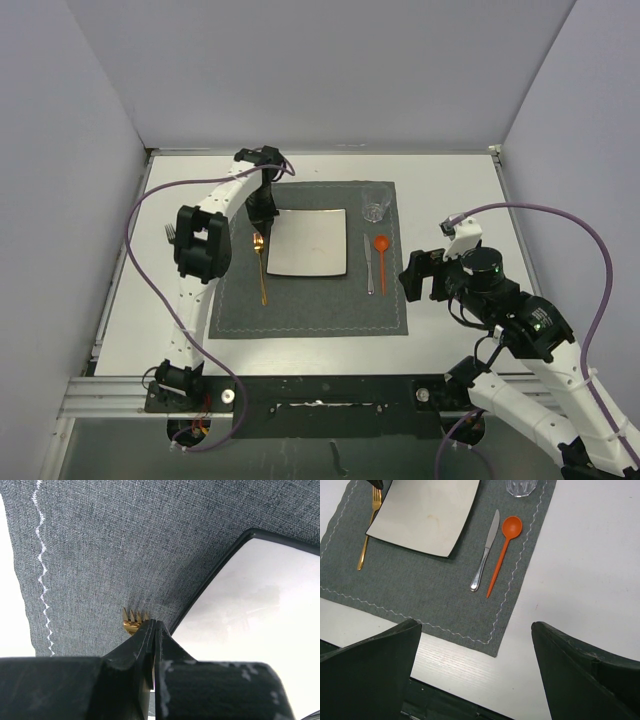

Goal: Set the dinner table for one person
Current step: Adjust the fork on the napkin.

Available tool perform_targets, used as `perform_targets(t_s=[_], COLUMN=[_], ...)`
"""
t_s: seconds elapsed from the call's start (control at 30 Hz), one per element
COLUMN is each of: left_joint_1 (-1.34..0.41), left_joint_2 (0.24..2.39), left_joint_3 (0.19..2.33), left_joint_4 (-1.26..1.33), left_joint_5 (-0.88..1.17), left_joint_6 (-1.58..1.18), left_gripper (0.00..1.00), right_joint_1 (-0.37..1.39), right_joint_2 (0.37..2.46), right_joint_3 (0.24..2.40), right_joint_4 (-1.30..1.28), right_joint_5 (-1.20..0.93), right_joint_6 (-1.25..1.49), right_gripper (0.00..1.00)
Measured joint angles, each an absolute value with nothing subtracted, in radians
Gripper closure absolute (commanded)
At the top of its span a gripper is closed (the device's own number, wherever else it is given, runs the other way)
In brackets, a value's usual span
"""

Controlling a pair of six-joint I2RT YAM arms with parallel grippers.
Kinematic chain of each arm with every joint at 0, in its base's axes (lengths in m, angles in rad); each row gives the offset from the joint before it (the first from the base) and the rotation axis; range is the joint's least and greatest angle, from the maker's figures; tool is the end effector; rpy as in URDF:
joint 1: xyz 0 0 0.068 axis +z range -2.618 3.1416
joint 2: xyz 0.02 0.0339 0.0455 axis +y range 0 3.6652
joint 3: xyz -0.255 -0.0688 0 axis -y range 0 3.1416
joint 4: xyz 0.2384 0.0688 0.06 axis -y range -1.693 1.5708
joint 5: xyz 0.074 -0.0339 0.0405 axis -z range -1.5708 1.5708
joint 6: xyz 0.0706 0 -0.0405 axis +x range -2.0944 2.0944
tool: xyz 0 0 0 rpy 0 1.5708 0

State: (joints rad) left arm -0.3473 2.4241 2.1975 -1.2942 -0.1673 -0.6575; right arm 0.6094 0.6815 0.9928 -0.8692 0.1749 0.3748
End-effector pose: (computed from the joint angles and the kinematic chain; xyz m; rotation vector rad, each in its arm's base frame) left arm 0.4413 -0.1472 0.1426 -0.4715 2.9746 0.1851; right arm 0.1319 0.0771 0.3283 -0.1473 2.1399 0.3959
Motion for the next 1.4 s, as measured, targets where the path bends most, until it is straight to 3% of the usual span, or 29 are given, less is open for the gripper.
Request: perform_targets(t_s=[1.4], left_joint_1=[-0.379], left_joint_2=[2.359], left_joint_3=[1.989], left_joint_4=[-1.26], left_joint_5=[-0.143], left_joint_6=[-0.649], left_gripper=[1.0], right_joint_1=[0.609], right_joint_2=[0.692], right_joint_3=[0.993], right_joint_4=[-0.861], right_joint_5=[0.157], right_joint_6=[0.379], right_gripper=[0.02])
